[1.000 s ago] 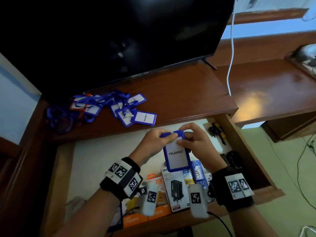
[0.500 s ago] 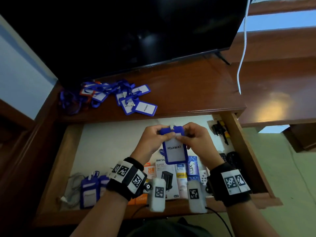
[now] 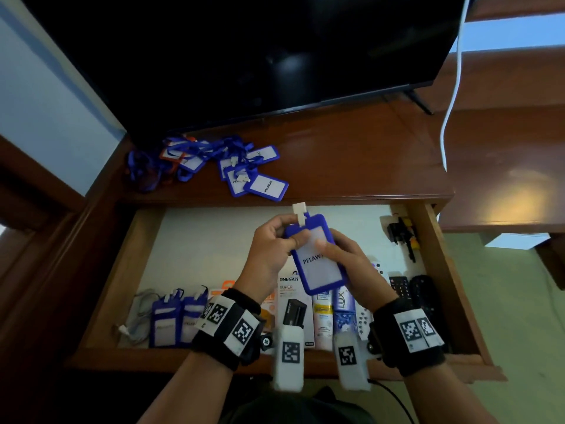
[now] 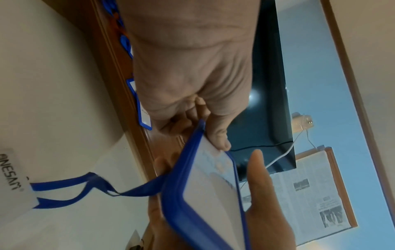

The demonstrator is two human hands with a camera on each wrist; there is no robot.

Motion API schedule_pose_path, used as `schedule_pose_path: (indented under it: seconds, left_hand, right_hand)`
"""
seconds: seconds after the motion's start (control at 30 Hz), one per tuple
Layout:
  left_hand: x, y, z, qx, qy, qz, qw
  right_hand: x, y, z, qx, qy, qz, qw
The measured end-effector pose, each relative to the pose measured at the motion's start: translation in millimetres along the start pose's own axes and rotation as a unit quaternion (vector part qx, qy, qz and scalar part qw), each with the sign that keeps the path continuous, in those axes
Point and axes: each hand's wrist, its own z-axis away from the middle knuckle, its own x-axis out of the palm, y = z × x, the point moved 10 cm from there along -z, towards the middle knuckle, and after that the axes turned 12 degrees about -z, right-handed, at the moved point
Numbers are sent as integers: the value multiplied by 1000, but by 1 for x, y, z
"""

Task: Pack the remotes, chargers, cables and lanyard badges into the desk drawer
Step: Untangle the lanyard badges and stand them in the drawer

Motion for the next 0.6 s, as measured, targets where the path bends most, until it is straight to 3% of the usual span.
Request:
schedule_pose_path:
  seconds: [0.2,0.37,0.5,0.6]
  left_hand:
    - [-15,-11,6,-39,46,68,996]
    - [-23,-19,12,-88,-24,14,996]
    - [-30,-14,13,-92,-106,-123,982]
    - [-24,-4,18,-56,-178,-285,940]
  right_hand:
    - [-3,-3,0,-21,8,81,996]
    - [-6,-13,6,-24,10,153,988]
    - [-6,-12,11,7,-11,180,984]
    - [-5,-13,12,3,-10,175,984]
